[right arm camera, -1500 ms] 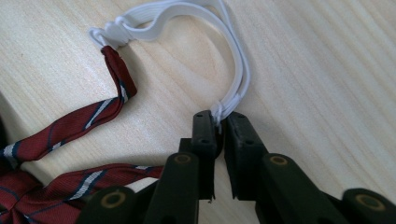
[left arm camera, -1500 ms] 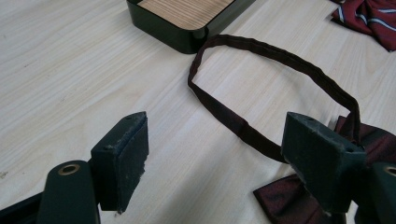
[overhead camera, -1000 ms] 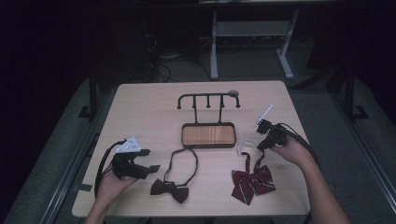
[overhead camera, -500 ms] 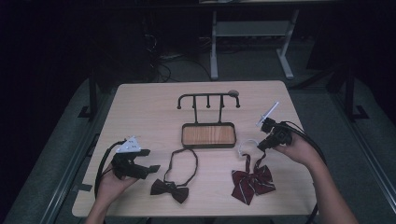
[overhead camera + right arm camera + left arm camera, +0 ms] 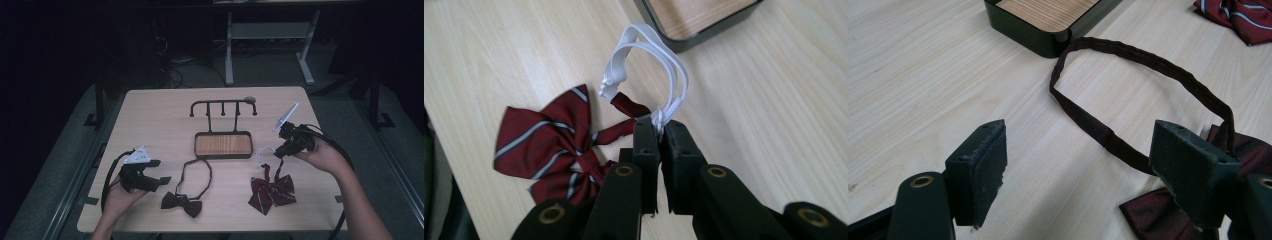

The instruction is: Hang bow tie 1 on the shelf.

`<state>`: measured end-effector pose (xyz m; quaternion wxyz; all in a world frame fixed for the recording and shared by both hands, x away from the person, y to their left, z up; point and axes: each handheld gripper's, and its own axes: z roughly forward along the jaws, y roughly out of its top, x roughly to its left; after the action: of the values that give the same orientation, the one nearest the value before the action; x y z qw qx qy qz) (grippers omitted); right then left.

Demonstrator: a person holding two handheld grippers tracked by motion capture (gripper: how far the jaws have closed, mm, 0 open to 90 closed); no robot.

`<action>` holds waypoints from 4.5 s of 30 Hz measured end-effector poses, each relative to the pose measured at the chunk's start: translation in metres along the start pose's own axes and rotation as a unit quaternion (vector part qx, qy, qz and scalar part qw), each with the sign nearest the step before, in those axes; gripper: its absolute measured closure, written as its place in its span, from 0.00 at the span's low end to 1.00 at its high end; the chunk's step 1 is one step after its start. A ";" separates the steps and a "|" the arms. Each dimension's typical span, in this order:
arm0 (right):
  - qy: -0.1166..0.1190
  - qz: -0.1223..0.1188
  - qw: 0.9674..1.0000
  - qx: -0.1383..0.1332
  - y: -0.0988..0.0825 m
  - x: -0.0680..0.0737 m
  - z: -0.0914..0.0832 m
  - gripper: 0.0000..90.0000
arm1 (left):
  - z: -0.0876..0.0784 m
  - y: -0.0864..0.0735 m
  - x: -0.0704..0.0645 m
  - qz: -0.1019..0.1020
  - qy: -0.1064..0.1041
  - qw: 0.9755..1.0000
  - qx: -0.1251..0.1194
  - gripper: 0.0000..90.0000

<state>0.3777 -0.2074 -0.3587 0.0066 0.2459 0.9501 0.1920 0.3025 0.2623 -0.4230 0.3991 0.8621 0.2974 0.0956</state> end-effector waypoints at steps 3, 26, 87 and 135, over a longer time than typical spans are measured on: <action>0.003 -0.004 1.000 -0.002 0.002 0.002 -0.005 0.94 | 0.000 0.000 0.000 0.001 0.001 1.000 -0.001 0.25; -0.005 -0.039 0.999 -0.017 0.029 0.013 -0.043 0.94 | -0.001 0.000 0.001 0.000 0.003 1.000 -0.005 0.26; -0.051 -0.018 0.998 -0.010 0.095 -0.023 -0.088 0.94 | -0.002 0.000 0.001 -0.003 -0.008 1.000 -0.010 0.25; -0.037 0.013 0.999 -0.002 0.093 -0.042 -0.064 0.87 | -0.004 0.001 -0.001 -0.003 -0.011 1.000 -0.015 0.26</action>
<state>0.4506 -0.1756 -0.2685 0.0401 0.2652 0.9454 0.1851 0.3008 0.2637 -0.4197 0.4158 0.8559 0.2940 0.0898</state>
